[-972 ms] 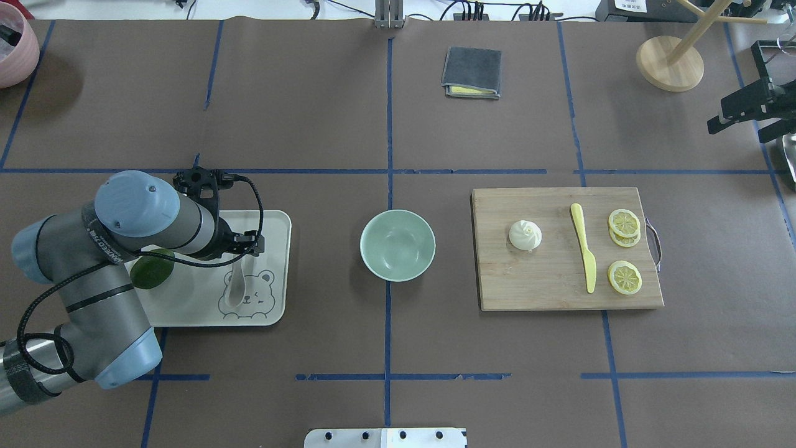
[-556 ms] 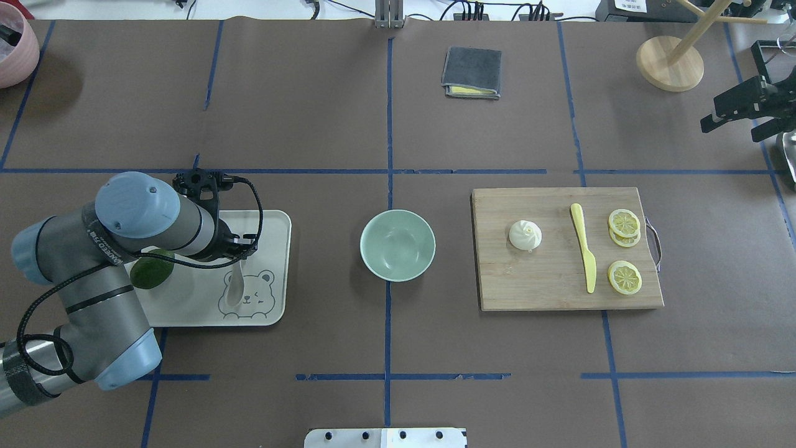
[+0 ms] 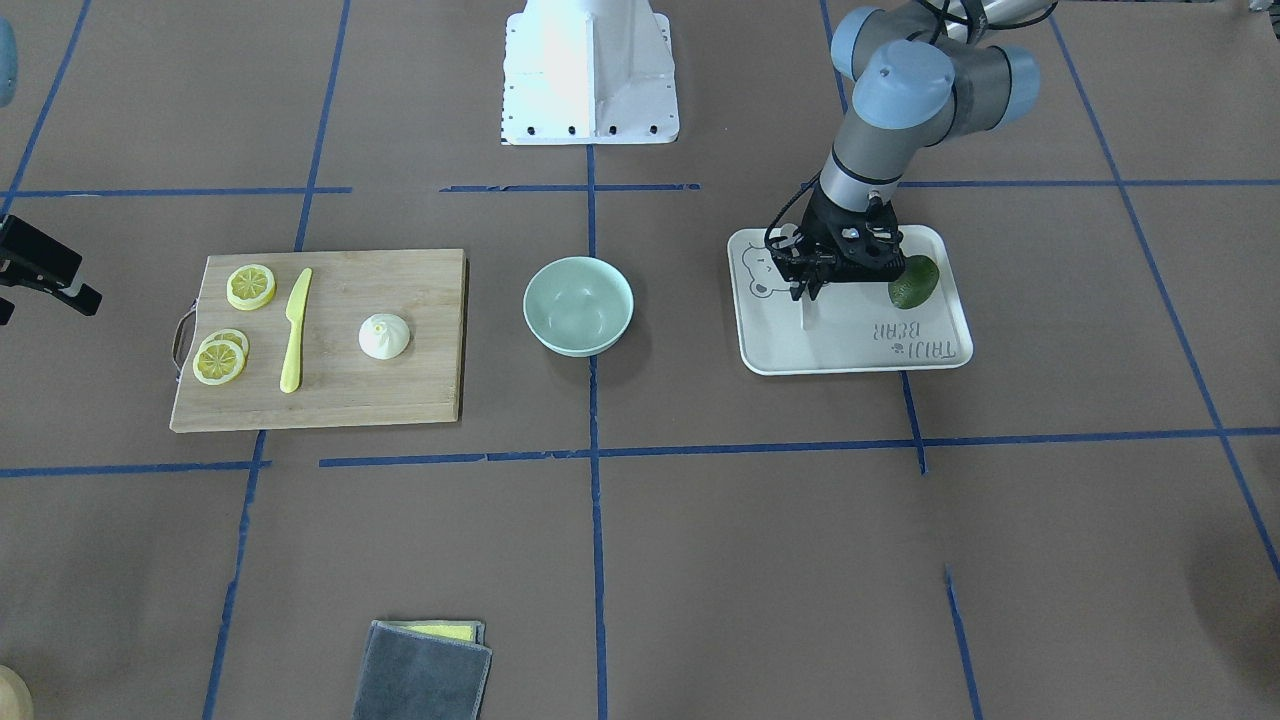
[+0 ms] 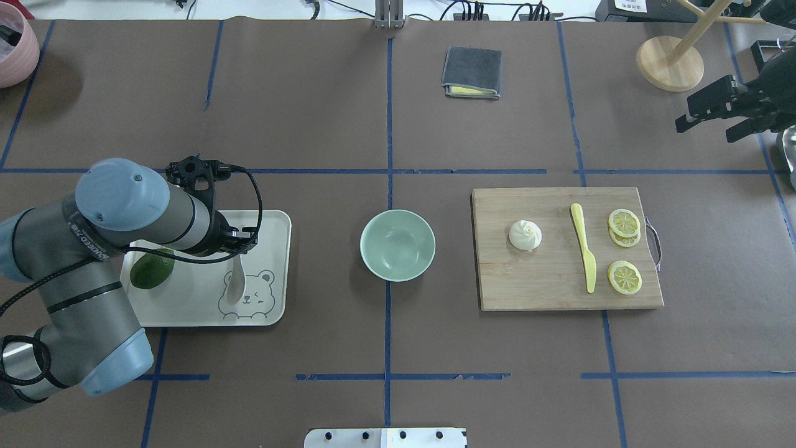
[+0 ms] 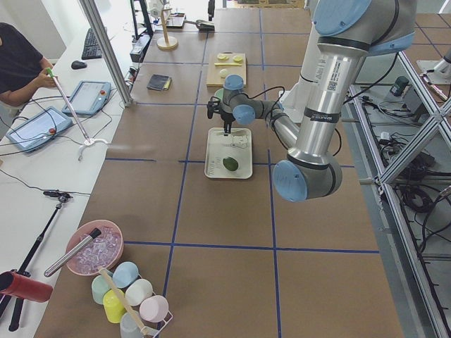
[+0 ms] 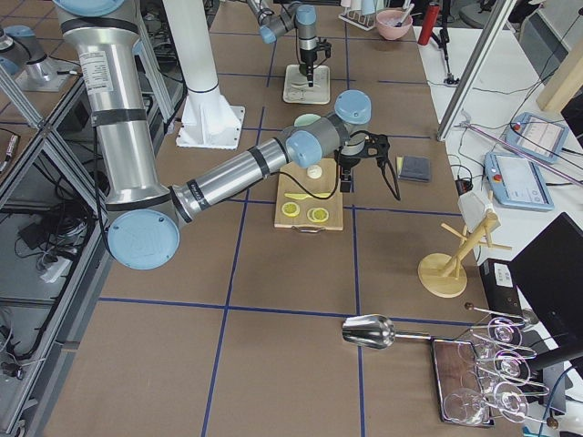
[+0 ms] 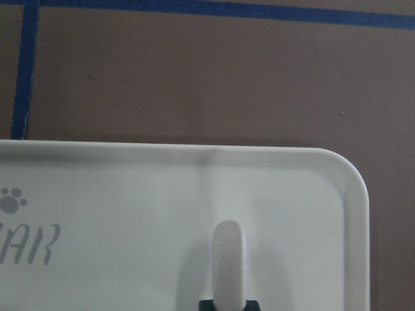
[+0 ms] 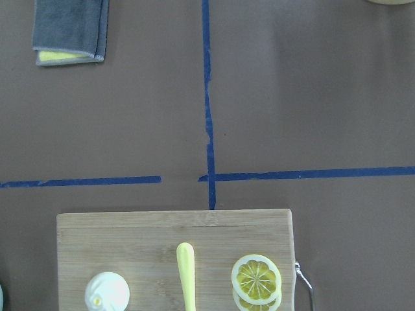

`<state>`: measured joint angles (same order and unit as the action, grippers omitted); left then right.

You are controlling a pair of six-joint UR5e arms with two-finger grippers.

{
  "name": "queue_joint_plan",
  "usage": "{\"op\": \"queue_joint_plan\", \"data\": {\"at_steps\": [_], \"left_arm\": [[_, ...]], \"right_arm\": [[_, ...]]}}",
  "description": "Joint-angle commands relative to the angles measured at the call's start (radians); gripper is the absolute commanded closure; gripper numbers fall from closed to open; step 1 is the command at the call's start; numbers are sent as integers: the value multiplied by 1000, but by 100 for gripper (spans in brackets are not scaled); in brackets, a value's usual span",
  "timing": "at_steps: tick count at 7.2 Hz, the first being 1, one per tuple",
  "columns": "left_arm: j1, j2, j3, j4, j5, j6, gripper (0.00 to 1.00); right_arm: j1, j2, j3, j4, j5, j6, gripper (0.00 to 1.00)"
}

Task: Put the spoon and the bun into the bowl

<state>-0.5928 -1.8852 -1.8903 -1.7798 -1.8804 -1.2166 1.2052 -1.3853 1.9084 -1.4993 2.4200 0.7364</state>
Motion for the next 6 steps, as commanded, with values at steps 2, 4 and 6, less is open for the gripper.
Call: {"op": "queue_joint_plan", "data": {"at_steps": [2, 4, 6], "left_arm": [[-35, -208, 58, 22, -2, -209, 100], [-16, -265, 210, -184, 3, -393, 100], [-4, -331, 290, -256, 4, -463, 100]], "right_arm": [[-165, 96, -5, 10, -122, 212, 0], [-298, 127, -6, 54, -273, 364, 0], [-422, 130, -11, 137, -385, 513, 0]]}}
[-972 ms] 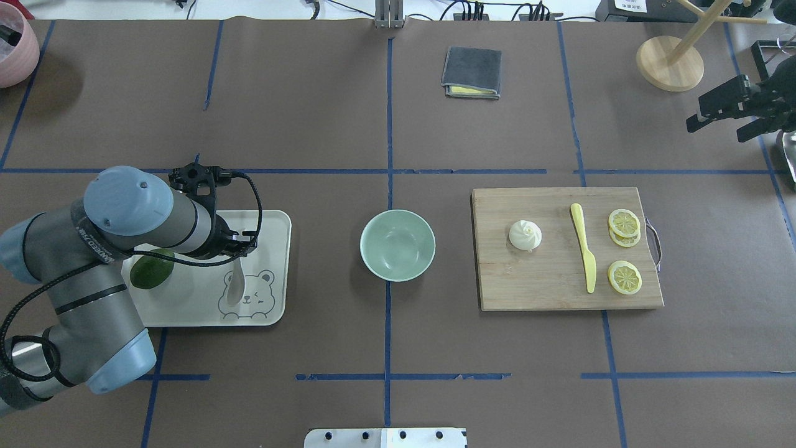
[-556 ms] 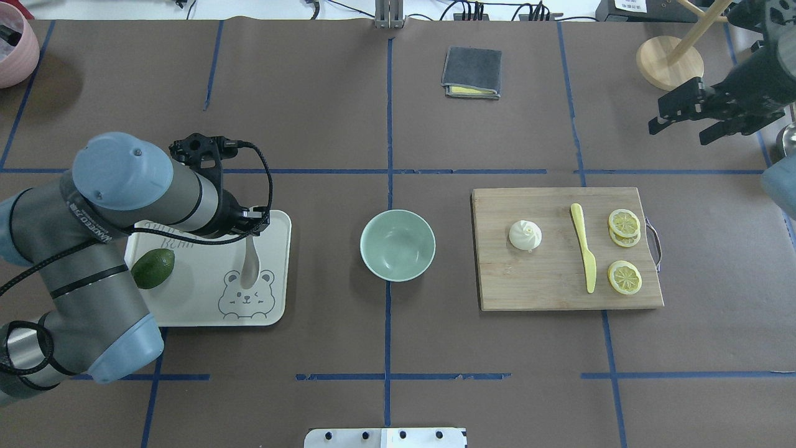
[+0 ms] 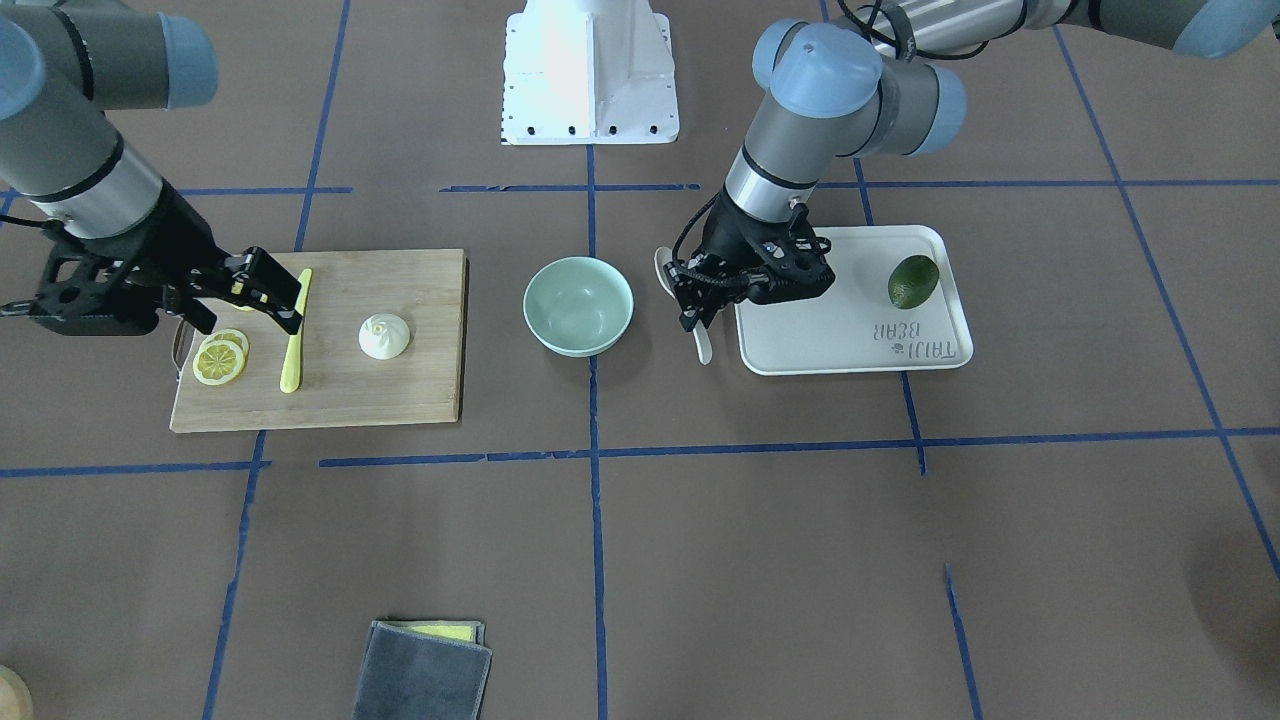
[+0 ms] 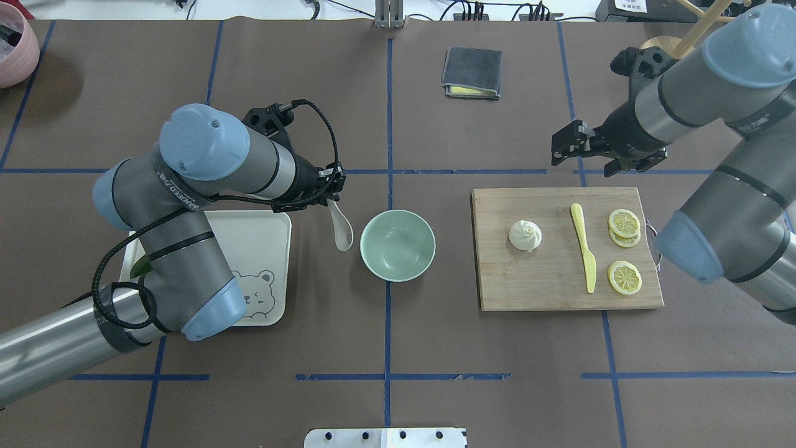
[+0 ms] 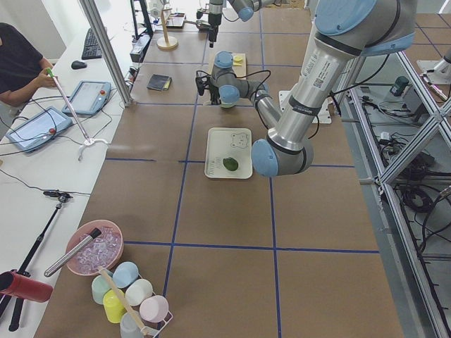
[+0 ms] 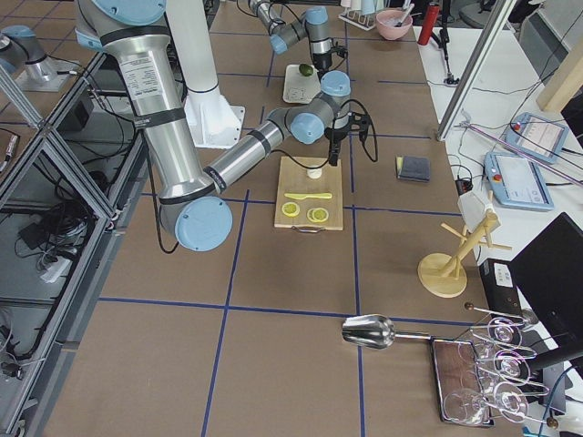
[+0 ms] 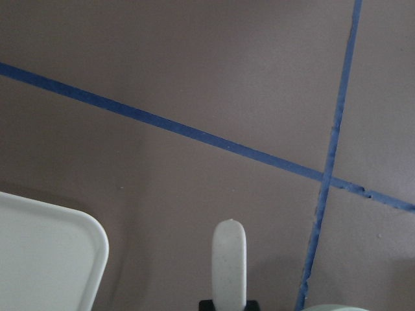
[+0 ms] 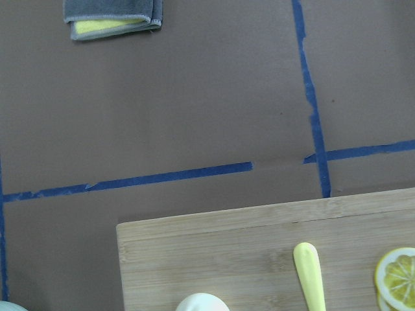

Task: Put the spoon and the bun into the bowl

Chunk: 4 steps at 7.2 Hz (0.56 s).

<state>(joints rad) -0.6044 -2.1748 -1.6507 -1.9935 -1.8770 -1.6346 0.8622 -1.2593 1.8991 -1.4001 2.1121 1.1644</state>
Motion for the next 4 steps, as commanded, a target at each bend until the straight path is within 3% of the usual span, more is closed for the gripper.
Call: {"op": "queue_joint_plan", "data": {"at_steps": [1, 4], "left_arm": [[15, -71, 60, -45, 1, -76, 100], [81, -115, 124, -103, 88, -119, 100]], "right_arm": [[-127, 18, -8, 39, -133, 110, 0], [-169, 44, -67, 41, -164, 110, 0]]}}
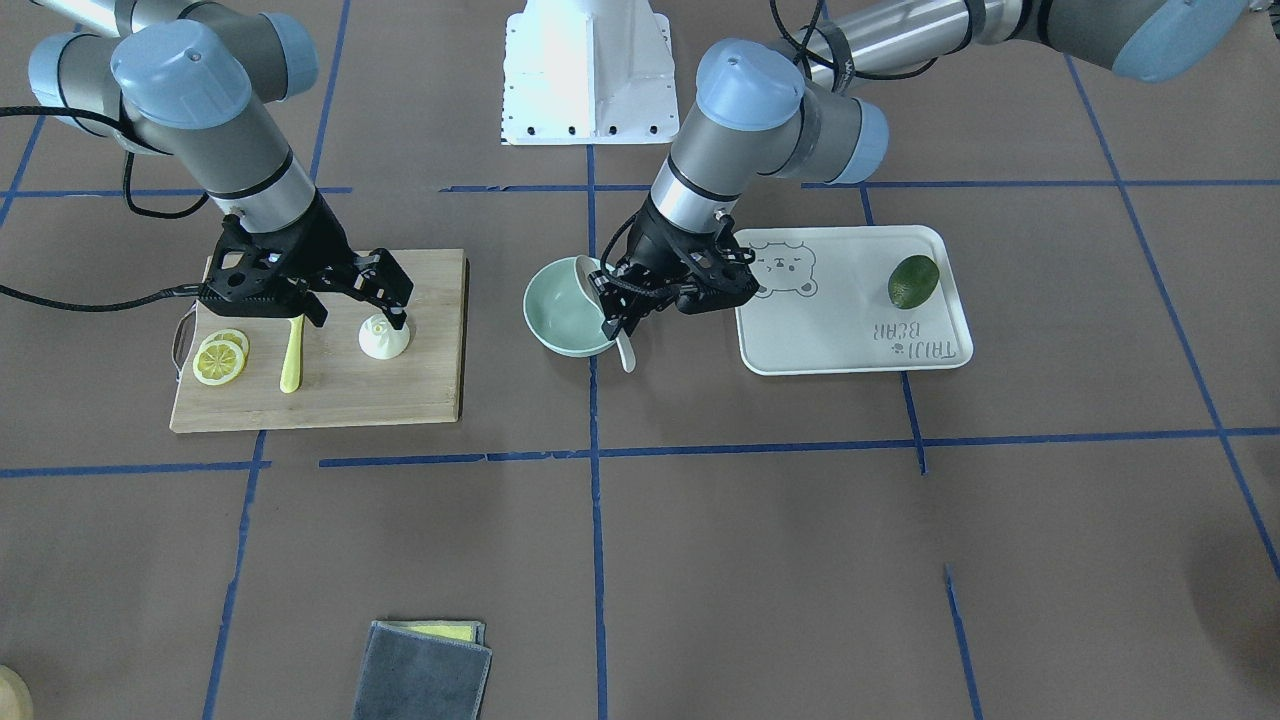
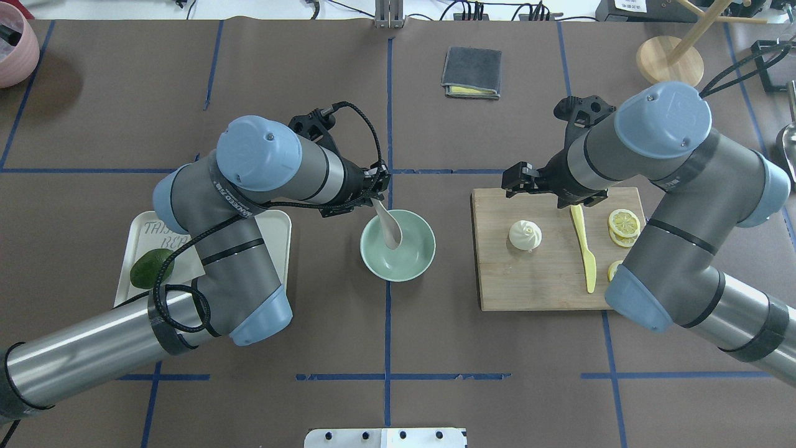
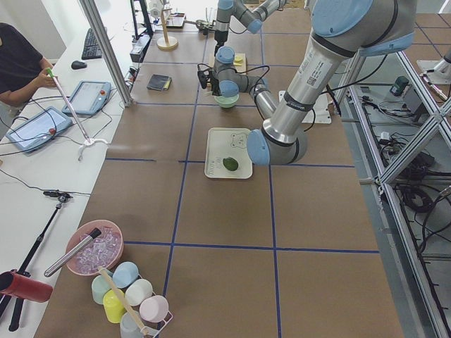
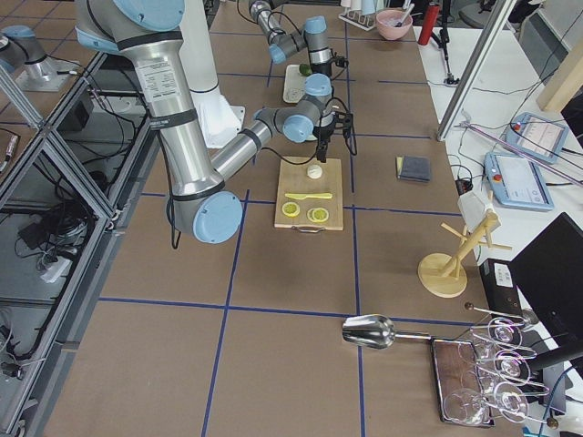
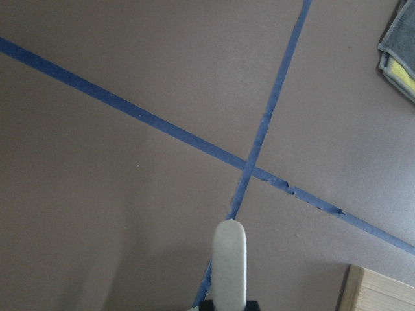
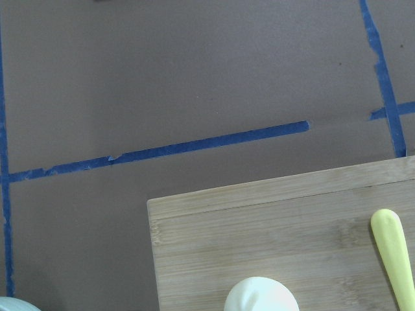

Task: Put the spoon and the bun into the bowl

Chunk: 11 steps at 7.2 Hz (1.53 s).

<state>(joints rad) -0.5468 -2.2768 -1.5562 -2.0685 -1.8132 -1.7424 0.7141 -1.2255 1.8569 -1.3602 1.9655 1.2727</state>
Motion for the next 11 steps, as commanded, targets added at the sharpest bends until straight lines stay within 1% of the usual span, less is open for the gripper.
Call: {"op": "queue_joint_plan", "data": {"at_steps": [1, 2, 3, 5, 6, 7, 8, 9, 10, 11], "left_arm": [[31, -13, 38, -33, 26, -11, 100], [31, -12, 38, -33, 26, -8, 74], [30, -9, 33, -33, 25, 3, 1], [19, -3, -1, -22, 20, 4, 0], [5, 11, -39, -7, 17, 4, 0], [2, 55, -104, 14, 17, 4, 0], [-5, 66, -123, 33, 17, 4, 0], [-7, 66, -123, 34, 17, 4, 0], [-10, 66, -123, 36, 17, 4, 0], [-18, 68, -125, 36, 15, 4, 0]], "right_arm": [[-28, 11, -25, 1, -26, 4, 0], [-31, 11, -25, 1, -27, 5, 0], [-42, 9, -28, 1, -27, 4, 0], [-54, 9, -62, 1, -37, 4, 0], [-61, 11, -85, 1, -37, 4, 0], [-70, 11, -111, 1, -39, 2, 0], [-71, 11, -125, 1, -40, -4, 0], [-76, 11, -137, 1, -39, -7, 3], [-76, 11, -136, 1, -37, -7, 12], [-76, 11, -133, 1, -33, -6, 41]]}}
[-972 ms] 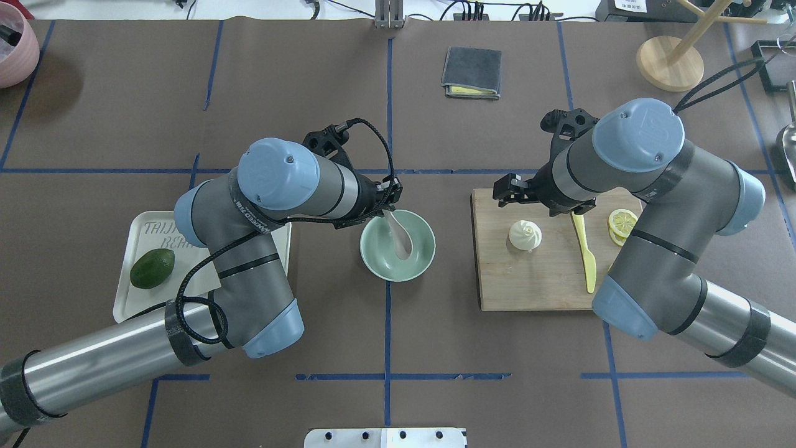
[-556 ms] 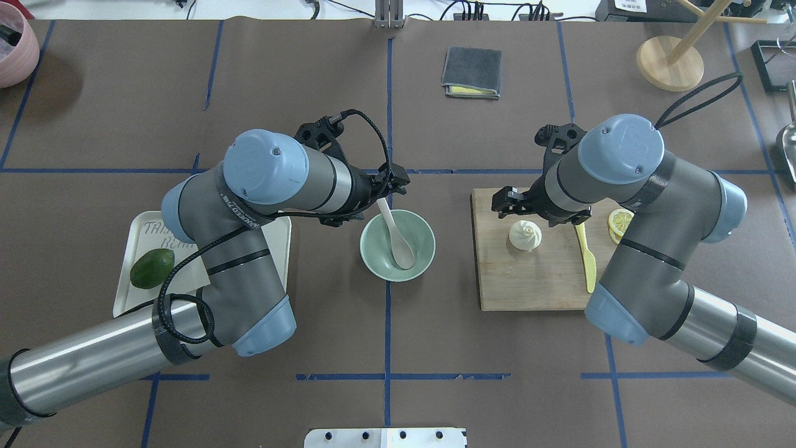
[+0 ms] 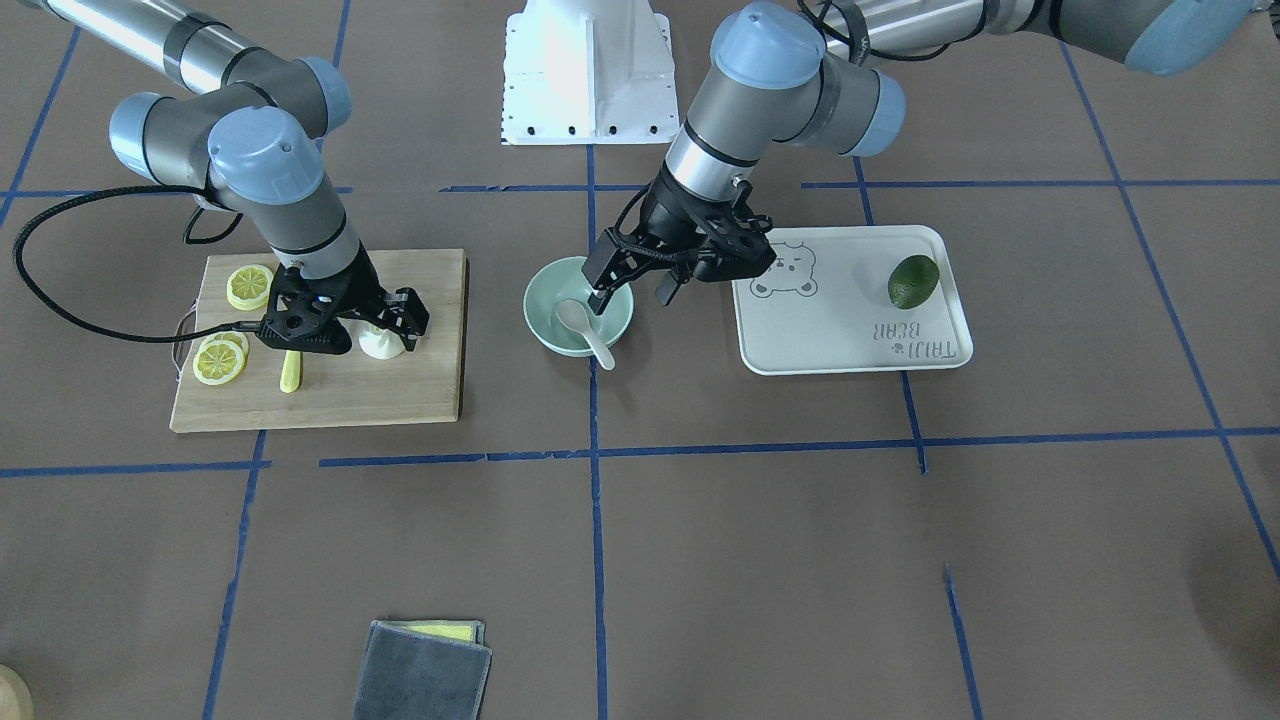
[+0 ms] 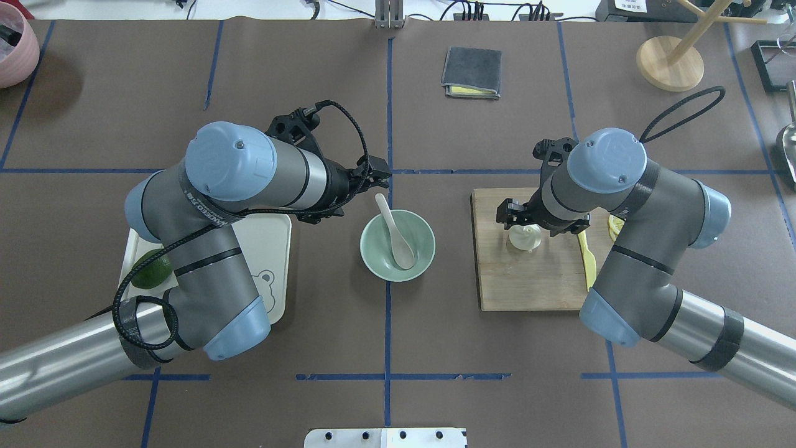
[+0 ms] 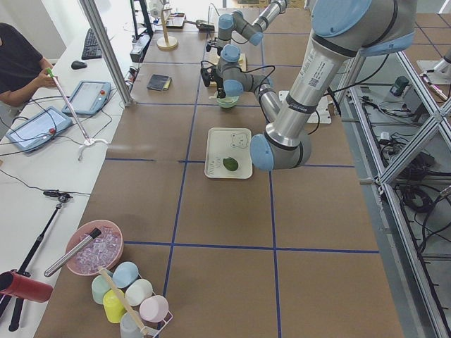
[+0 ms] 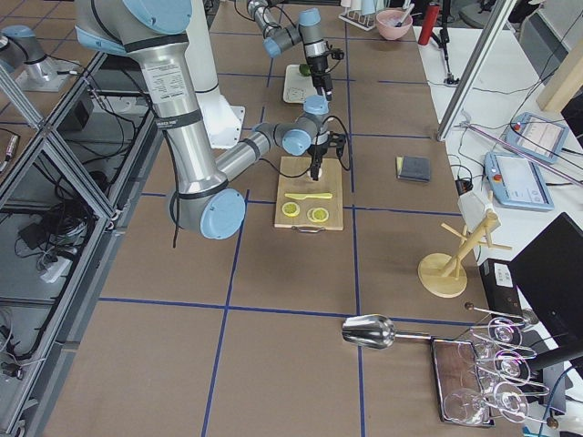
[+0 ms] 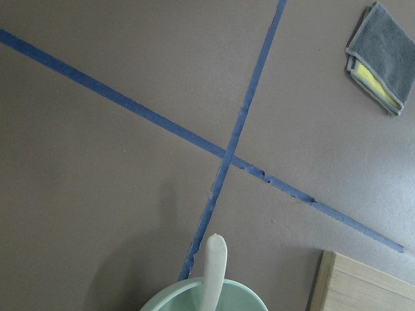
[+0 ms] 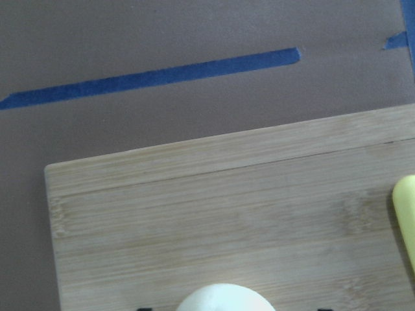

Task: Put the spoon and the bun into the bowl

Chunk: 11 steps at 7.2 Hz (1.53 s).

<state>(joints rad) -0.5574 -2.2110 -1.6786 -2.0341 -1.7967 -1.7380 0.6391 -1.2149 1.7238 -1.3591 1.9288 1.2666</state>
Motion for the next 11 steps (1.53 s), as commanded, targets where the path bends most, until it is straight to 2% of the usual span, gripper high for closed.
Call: {"op": "queue_joint_plan", "data": {"at_steps": [1, 2, 4, 5, 6, 8, 10, 11], "left_arm": [[-15, 2, -1, 2, -1, 2, 0], [-27, 8, -3, 2, -3, 2, 0], [-65, 26, -19, 3, -71, 21, 0], [-85, 71, -65, 17, -81, 52, 0], [-125, 98, -125, 114, -117, 168, 0], [-202, 152, -238, 327, -121, 439, 0], [-291, 259, -292, 351, -122, 626, 0], [-323, 327, -324, 351, -122, 720, 0]], "right_arm": [[-2, 0, 2, -2, 9, -4, 71], [-2, 0, 7, -2, 13, -4, 100], [1, 0, 26, -5, 12, -4, 100], [5, -3, 72, -14, 13, -4, 100], [10, -2, 109, -14, 3, -4, 100], [28, 121, 122, -8, -2, 13, 100], [5, 185, 108, -2, -2, 92, 100], [-37, 216, 80, -2, -34, 94, 100]]}}
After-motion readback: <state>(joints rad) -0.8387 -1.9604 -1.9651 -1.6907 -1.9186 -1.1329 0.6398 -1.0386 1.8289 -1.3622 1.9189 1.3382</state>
